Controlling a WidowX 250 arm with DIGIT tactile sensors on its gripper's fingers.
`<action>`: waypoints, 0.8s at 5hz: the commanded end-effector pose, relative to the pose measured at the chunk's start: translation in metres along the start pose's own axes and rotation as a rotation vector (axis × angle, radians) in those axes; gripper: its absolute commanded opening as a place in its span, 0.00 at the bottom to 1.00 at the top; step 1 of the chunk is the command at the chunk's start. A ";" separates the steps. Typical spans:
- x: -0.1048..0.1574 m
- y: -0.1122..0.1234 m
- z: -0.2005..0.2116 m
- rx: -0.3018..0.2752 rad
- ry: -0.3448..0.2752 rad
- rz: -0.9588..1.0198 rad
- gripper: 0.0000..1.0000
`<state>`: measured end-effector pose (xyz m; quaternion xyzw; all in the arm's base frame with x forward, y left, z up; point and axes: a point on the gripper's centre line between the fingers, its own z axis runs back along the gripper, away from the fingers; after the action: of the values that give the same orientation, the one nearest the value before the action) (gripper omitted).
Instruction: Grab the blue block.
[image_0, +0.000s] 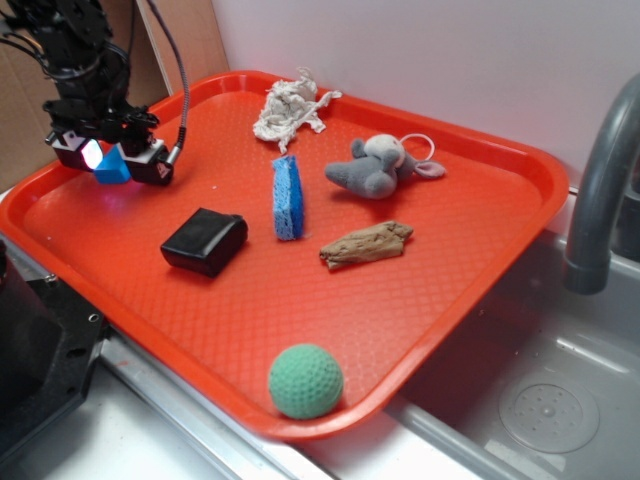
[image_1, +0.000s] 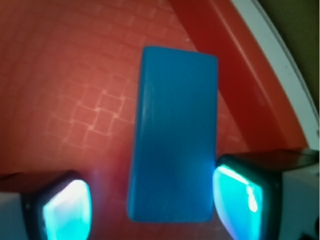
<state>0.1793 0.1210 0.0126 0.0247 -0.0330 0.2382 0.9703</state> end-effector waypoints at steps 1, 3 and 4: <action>-0.009 -0.015 0.001 -0.053 0.019 -0.111 0.00; 0.008 0.002 0.036 -0.087 -0.058 0.033 0.00; 0.012 0.009 0.058 -0.146 -0.045 0.181 1.00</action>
<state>0.1835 0.1202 0.0587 -0.0550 -0.0500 0.3153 0.9461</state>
